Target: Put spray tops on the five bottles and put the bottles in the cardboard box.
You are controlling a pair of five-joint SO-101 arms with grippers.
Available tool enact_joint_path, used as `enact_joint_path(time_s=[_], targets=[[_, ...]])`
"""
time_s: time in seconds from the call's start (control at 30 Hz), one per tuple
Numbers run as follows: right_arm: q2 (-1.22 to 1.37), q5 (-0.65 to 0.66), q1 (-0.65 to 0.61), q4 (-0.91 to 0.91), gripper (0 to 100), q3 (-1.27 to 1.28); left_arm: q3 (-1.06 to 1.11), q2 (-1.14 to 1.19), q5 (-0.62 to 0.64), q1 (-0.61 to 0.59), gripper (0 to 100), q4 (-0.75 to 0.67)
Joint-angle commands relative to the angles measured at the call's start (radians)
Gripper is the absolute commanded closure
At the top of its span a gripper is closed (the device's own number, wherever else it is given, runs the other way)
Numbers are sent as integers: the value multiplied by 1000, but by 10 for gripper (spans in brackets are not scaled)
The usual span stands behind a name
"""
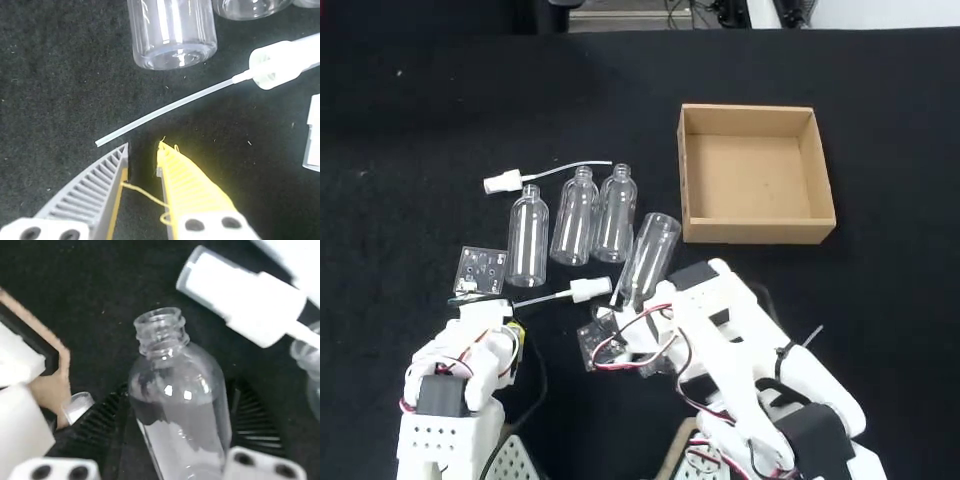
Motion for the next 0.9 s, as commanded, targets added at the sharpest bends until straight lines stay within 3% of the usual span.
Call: enact_joint_path(time_s=[0.0, 0.13, 0.2, 0.4, 0.63, 0.87], targets=[[-2, -75, -3, -46, 753, -70, 8, -12, -6, -12, 905, 20], [-4, -204, -2, -44, 995, -142, 8, -12, -6, -12, 905, 20], [-16, -262, 23, 5, 949, -206, 8, -12, -6, -12, 905, 20], [-125, -407, 184, 284, 988, -529, 8, -12, -6, -12, 905, 20], [-140, -468, 631, 371, 988, -532, 8, -12, -6, -12, 905, 20], [-140, -244, 1123, 351, 988, -452, 8, -12, -6, -12, 905, 20]])
